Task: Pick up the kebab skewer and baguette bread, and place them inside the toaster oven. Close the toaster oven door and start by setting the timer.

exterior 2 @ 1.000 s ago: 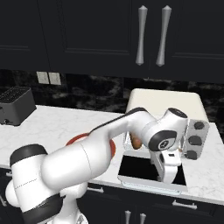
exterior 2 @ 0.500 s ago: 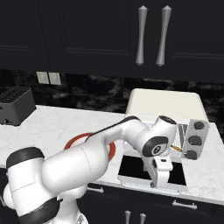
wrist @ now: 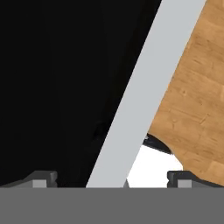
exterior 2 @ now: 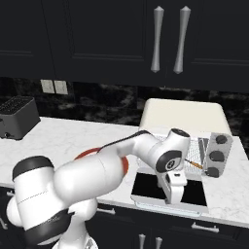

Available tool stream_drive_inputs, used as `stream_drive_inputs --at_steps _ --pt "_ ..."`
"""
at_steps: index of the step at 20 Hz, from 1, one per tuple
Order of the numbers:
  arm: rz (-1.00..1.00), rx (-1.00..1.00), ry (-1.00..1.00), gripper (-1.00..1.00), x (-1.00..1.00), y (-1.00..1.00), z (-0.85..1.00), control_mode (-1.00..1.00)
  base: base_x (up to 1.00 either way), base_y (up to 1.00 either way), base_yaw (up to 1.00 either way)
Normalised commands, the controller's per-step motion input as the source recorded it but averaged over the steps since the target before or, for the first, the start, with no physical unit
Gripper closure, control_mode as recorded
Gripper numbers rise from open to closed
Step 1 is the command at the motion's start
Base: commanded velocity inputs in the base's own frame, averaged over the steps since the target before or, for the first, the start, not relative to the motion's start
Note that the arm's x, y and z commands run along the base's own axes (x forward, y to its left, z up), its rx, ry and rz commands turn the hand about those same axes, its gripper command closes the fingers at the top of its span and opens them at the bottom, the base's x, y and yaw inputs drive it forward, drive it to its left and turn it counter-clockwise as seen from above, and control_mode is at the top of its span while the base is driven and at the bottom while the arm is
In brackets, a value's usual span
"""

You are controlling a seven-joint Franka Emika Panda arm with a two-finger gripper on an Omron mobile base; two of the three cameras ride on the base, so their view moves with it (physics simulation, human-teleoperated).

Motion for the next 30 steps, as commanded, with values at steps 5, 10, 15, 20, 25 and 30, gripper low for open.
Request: stream_drive_inputs --at_steps 5,10,15,20,25,30 --pt "0.00 0.00 0.02 -1.00 0.19 0.00 -0.21 -1.00 0.00 0.00 0.00" --pt "0.00 0.00 0.00 -1.00 0.28 0.00 0.00 -1.00 0.00 0.00 0.00" --pt "0.00 0.00 0.00 -1.00 0.32 0.00 0.00 -1.00 0.00 0.00 0.00" --pt "0.00 0.00 0.00 -1.00 0.23 0.00 -0.04 -1.00 0.00 0.00 0.00" --pt "0.00 0.00 -0.01 -1.00 0.22 0.04 -0.18 -1.00 0.00 0.00 0.00" --pt "0.00 0.00 -0.01 -1.00 0.33 0.14 -0.18 -1.00 0.00 0.00 0.00"
